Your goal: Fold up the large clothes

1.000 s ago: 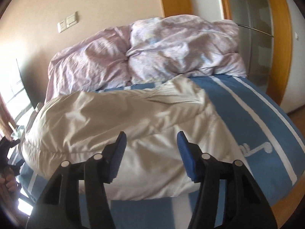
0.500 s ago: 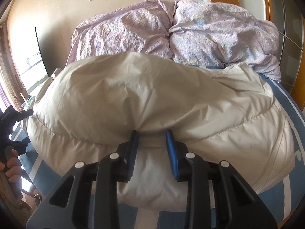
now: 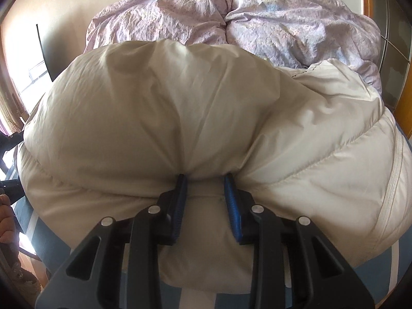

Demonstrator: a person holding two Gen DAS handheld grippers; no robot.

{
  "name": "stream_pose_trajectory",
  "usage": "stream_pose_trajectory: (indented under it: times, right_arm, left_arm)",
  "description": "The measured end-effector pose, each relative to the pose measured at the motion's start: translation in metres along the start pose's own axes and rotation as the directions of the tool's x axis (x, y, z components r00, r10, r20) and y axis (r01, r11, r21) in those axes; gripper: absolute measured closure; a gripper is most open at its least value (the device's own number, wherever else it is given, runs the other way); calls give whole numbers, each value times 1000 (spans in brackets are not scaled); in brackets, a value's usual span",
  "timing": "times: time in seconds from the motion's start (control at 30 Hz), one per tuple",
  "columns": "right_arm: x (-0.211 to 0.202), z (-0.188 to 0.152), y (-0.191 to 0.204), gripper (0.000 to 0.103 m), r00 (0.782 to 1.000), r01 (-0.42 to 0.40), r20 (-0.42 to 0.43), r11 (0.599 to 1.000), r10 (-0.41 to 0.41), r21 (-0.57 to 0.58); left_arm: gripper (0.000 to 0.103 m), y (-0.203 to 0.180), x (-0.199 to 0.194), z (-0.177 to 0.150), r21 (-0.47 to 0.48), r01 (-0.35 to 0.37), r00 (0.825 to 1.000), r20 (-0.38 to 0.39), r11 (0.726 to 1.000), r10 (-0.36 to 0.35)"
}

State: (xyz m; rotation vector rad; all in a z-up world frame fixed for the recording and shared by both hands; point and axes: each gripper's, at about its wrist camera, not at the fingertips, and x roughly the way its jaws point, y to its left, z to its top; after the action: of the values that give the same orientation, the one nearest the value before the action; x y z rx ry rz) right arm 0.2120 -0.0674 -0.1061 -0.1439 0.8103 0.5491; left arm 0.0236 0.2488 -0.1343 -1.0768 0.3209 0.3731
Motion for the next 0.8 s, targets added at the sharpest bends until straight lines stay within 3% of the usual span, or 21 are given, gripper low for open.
stream_pose_trajectory:
  times: [0.3,0.47,0.53,0.6,0.7,0.8]
  right_arm:
    - [1,-1,-3,72,1000,-23,-2,1000,23,14]
    - [1,-1,-5,72,999,-37,-5,999,37,24]
    - [1,-1,-5,72,999,-40,-6,999,40,26]
    - [1,-1,-5,72,999,-43,-6,999,43,26]
    - [2,-1,-5,72,999,-48,-8,998,49,30]
    - [2,-1,-5,72,999,-49,-10,998,49,31]
  left_arm:
    - [36,19,2,7,-122,145,989,33,982,-142]
    - [36,13,8,4,-115,157,987,43,981,-153]
    - [41,15,11,5,-132,173,985,40,976,-169]
    - [58,18,14,6,-144,195,981,31,970,-193]
    - [71,13,12,7,-112,201,980,21,973,-200]
    - [76,0,8,10,-78,214,977,20,974,-213]
